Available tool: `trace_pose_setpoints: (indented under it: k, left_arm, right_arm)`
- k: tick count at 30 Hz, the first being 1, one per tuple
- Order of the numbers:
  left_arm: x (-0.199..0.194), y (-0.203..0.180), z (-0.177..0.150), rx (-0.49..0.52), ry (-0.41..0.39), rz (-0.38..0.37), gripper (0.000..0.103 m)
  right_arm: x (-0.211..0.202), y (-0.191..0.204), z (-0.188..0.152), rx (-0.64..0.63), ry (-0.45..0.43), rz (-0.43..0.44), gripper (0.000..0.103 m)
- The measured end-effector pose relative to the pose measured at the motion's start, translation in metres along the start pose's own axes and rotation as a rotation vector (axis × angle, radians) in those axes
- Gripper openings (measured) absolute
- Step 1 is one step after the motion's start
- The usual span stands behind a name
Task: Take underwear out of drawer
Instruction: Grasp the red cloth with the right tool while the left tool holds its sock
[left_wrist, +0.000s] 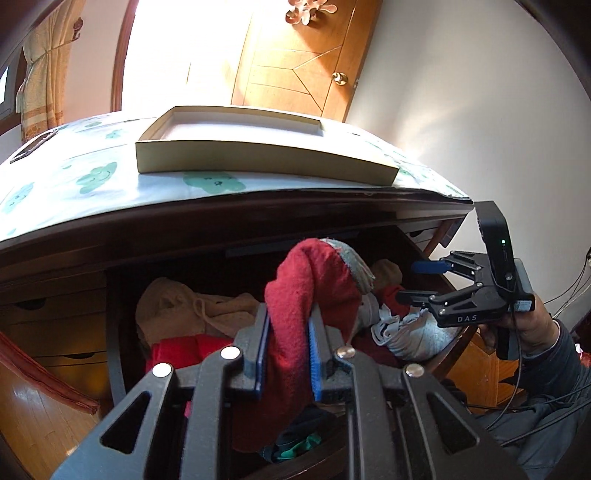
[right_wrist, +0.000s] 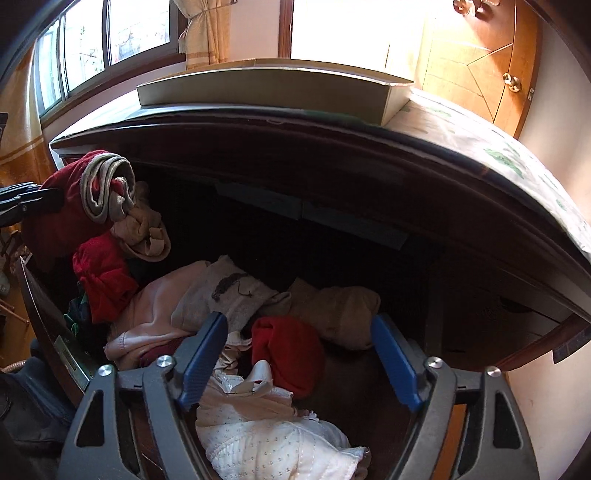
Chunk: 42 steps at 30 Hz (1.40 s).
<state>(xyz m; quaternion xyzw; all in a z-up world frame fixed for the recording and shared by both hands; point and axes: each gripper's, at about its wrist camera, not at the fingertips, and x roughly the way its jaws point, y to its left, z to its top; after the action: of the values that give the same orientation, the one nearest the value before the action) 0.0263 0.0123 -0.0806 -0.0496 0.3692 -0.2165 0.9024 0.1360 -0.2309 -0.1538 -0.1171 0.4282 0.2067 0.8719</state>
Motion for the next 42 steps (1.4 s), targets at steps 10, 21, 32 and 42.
trace_pose_setpoints:
  k: [10, 21, 32, 42]
  left_arm:
    - [0.005, -0.004, -0.004, 0.000, 0.007, -0.022, 0.016]
    - [0.004, 0.000, -0.009, -0.048, -0.013, -0.027, 0.016]
    - [-0.001, -0.002, -0.012, -0.055, -0.056, -0.026, 0.016]
    - [-0.006, -0.003, -0.010, -0.053, -0.097, -0.026, 0.016]
  right_arm:
    - [0.028, -0.006, 0.002, 0.002, 0.181, 0.074, 0.048]
    - [0.002, -0.018, -0.006, 0.047, 0.043, 0.125, 0.024]
    - [-0.026, -0.023, -0.009, 0.051, -0.099, 0.141, 0.024]
    - [-0.042, -0.029, -0.012, 0.054, -0.206, 0.172, 0.024]
